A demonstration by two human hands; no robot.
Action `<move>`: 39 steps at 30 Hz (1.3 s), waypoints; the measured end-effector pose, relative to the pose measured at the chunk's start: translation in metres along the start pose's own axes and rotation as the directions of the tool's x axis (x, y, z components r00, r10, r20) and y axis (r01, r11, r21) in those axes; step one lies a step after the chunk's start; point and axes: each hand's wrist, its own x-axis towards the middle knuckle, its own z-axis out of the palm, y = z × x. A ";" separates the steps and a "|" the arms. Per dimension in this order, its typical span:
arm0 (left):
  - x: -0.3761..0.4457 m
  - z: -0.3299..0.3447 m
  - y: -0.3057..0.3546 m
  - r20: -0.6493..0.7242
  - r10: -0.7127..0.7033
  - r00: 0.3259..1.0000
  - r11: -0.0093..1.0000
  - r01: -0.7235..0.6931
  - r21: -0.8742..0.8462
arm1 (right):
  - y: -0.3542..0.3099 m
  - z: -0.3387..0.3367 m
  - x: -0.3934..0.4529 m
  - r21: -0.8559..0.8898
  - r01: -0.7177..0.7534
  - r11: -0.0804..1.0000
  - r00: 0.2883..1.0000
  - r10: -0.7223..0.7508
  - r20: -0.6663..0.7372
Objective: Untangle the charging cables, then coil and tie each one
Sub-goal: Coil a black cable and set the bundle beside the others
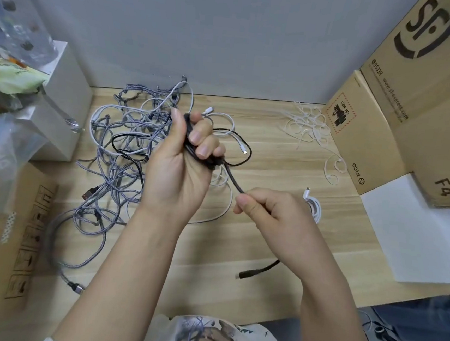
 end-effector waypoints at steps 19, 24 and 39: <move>-0.014 -0.020 -0.007 0.057 -0.370 0.927 0.403 0.105 0.909 | -0.015 -0.012 -0.009 0.165 0.296 0.941 0.914 -0.228 -0.335; -0.016 -0.016 -0.002 0.079 -0.521 0.850 0.382 0.150 0.912 | -0.006 -0.015 -0.006 0.260 0.255 0.931 0.910 -0.140 -0.390; -0.010 -0.017 0.003 0.418 -0.381 0.825 0.925 0.337 0.177 | 0.009 0.006 0.010 0.351 0.105 0.930 0.923 0.040 -0.383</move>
